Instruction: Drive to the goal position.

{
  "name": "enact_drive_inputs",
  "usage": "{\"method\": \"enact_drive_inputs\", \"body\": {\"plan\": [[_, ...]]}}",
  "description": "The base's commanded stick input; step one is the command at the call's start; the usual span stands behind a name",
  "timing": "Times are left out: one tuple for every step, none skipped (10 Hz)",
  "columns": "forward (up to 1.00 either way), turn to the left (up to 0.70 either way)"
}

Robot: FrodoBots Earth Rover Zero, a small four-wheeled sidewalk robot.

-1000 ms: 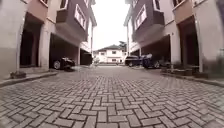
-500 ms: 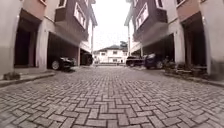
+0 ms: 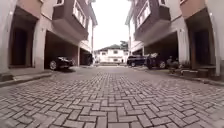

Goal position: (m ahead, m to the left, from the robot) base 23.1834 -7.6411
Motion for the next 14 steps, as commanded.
{"method": "enact_drive_inputs", "body": {"plan": [[0.7, 0.0], [0.7, 0.0], [0.7, 0.0], [0.7, 0.0], [0.7, 0.0], [0.7, 0.0], [0.7, 0.0], [0.7, 0.0], [0.7, 0.0], [0.7, 0.0], [0.7, 0.0], [0.7, 0.0], [0.7, 0.0], [0.7, 0.0]]}}
